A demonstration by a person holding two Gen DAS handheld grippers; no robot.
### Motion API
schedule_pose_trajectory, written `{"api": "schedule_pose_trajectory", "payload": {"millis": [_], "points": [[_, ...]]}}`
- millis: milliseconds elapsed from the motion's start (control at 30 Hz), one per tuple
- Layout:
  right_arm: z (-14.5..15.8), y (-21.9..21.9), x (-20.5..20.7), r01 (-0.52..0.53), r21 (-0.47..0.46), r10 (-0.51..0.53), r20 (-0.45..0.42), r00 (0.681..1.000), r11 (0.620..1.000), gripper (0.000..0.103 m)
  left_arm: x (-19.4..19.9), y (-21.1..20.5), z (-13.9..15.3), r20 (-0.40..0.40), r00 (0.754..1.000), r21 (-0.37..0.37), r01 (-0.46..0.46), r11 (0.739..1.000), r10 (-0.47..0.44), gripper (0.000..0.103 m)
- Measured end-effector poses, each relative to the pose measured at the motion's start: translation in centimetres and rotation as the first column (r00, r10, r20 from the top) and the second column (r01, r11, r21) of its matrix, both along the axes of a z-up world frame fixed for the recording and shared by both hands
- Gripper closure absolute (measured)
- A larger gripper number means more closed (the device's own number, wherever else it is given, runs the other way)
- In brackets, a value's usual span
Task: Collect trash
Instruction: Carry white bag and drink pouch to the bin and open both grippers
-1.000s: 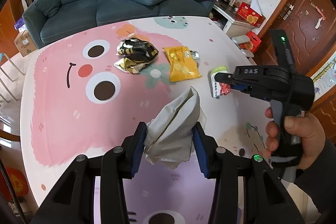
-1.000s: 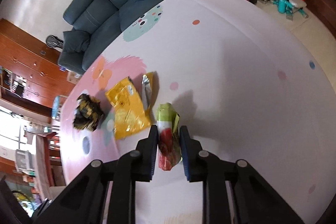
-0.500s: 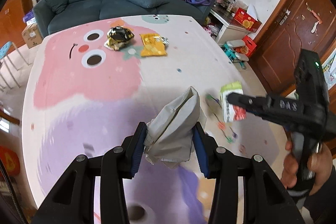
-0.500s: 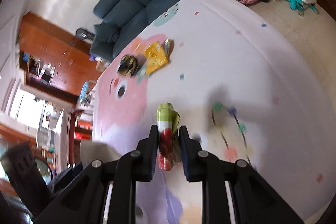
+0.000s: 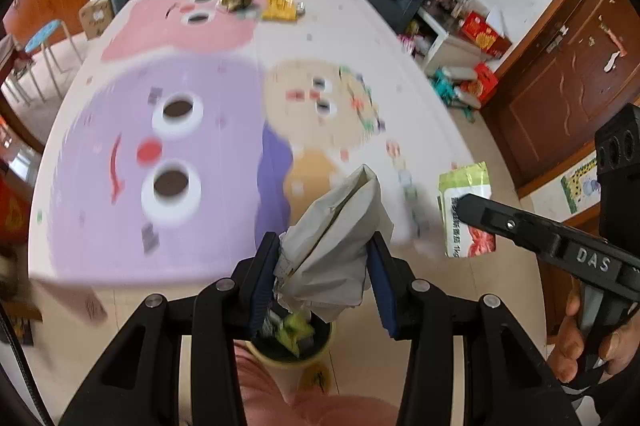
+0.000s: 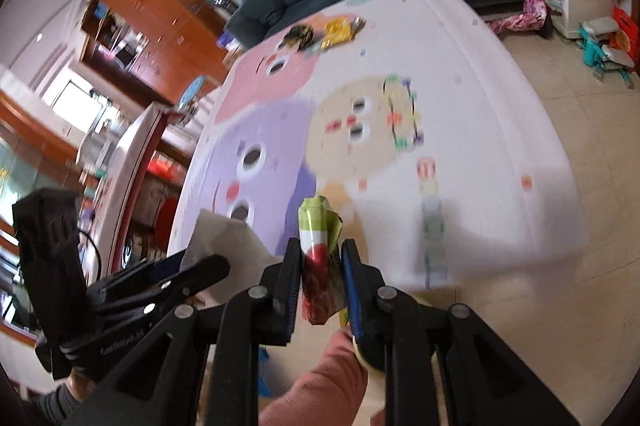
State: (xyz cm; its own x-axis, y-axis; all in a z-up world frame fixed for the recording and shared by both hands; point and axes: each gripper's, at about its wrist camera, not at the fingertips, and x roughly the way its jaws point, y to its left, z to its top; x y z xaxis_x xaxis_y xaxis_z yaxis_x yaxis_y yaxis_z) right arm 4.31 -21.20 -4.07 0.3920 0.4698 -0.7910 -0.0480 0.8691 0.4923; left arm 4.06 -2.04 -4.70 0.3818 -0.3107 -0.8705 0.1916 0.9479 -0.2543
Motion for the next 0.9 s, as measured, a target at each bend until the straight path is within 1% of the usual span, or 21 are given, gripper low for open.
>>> {"api": "schedule_pose_trajectory", "payload": {"millis": [133, 233, 367, 433, 533, 633, 833, 900], "points": [[-1.6, -0.2, -3.6, -0.011, 0.018, 0.011, -0.053, 0.999, 1.0, 0.083, -3.5, 0.3, -1.5, -0.056, 0.998, 0.031, -0.013, 0.999, 0.014, 0.061], [-4.0, 0.0, -5.8, -0.013, 0.04, 0.018, -0.122, 0.992, 0.999, 0.083, -5.4, 0.7, -2.8, -0.098, 0.995, 0.051, -0.019, 0.999, 0.024, 0.061], [-7.3, 0.7, -7.9, -0.003, 0.054, 0.014, -0.203, 0.979, 0.999, 0.083, -7.2, 1.1, -5.6, -0.166, 0.986, 0.072, -0.021, 0.997, 0.033, 0.06], [-9.0, 1.0, -8.5, 0.013, 0.062, 0.002, -0.242, 0.97, 0.998, 0.083, -7.8, 1.3, -7.0, -0.184, 0.982, 0.077, -0.016, 0.997, 0.03, 0.06], [-12.8, 1.3, -9.1, 0.063, 0.073, -0.037, -0.308, 0.951, 0.995, 0.081, -8.2, 1.5, -9.6, -0.203, 0.979, 0.084, -0.002, 0.996, 0.019, 0.06], [-16.9, 1.8, -9.1, 0.096, 0.067, -0.066, -0.359, 0.931, 0.993, 0.08, -7.9, 1.5, -13.2, -0.233, 0.972, 0.091, 0.013, 0.996, 0.008, 0.06], [-25.8, 2.7, -8.6, 0.134, 0.023, -0.114, -0.406, 0.907, 0.991, 0.074, -7.0, 1.2, -20.7, -0.258, 0.966, 0.077, 0.034, 0.996, -0.013, 0.059], [-28.7, 3.1, -8.3, 0.14, 0.0, -0.127, -0.425, 0.896, 0.99, 0.073, -6.7, 1.1, -23.7, -0.276, 0.961, 0.075, 0.035, 0.997, -0.013, 0.058]]}}
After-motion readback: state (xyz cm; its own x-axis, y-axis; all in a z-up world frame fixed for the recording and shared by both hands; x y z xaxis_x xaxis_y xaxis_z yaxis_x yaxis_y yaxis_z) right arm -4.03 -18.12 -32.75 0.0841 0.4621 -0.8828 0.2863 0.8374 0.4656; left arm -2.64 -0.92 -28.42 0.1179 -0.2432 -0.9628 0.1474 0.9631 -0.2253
